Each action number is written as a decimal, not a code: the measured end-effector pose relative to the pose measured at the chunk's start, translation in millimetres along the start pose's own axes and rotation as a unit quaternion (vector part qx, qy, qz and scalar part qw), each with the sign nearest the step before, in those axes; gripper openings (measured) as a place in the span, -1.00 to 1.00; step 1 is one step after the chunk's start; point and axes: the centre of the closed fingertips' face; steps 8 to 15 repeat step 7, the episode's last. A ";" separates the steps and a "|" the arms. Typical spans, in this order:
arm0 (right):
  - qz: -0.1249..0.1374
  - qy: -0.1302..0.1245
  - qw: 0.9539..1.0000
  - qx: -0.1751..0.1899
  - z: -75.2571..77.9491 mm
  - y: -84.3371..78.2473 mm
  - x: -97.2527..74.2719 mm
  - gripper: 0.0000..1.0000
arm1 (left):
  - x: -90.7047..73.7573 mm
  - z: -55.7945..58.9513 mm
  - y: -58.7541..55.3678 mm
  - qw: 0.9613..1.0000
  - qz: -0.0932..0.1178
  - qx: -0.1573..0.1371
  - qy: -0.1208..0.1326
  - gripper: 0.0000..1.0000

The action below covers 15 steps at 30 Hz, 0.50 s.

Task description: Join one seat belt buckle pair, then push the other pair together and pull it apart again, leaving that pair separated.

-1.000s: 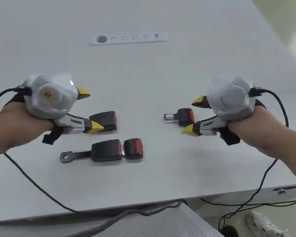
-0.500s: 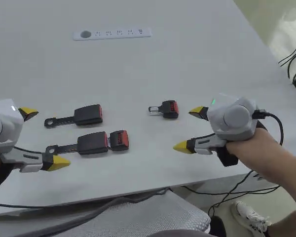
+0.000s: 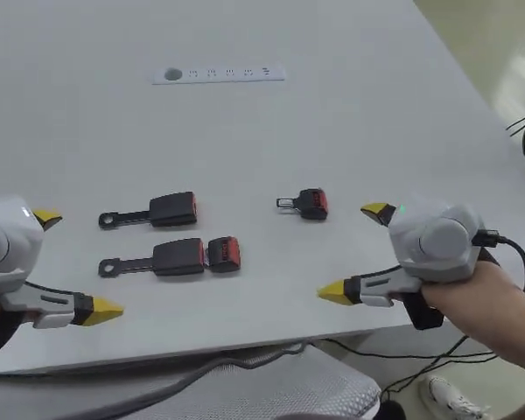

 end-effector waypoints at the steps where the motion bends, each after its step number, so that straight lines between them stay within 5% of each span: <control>1: 0.001 0.001 1.000 0.003 -1.4 0.1 -0.1 0.84 | -0.4 0.6 -1.1 1.000 -0.001 -0.002 0.001 1.00; 15: 0.004 -0.004 1.000 0.009 -0.6 -1.4 0.2 0.99 | -4.5 -3.2 -7.8 1.000 0.002 -0.009 0.011 1.00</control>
Point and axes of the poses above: the centre of the closed fingertips' face, and the gripper's own axes: x roughly forward along the fingers, z roughly to its right, y roughly out of its top, and after that the axes turned 14 degrees about -x, right-handed
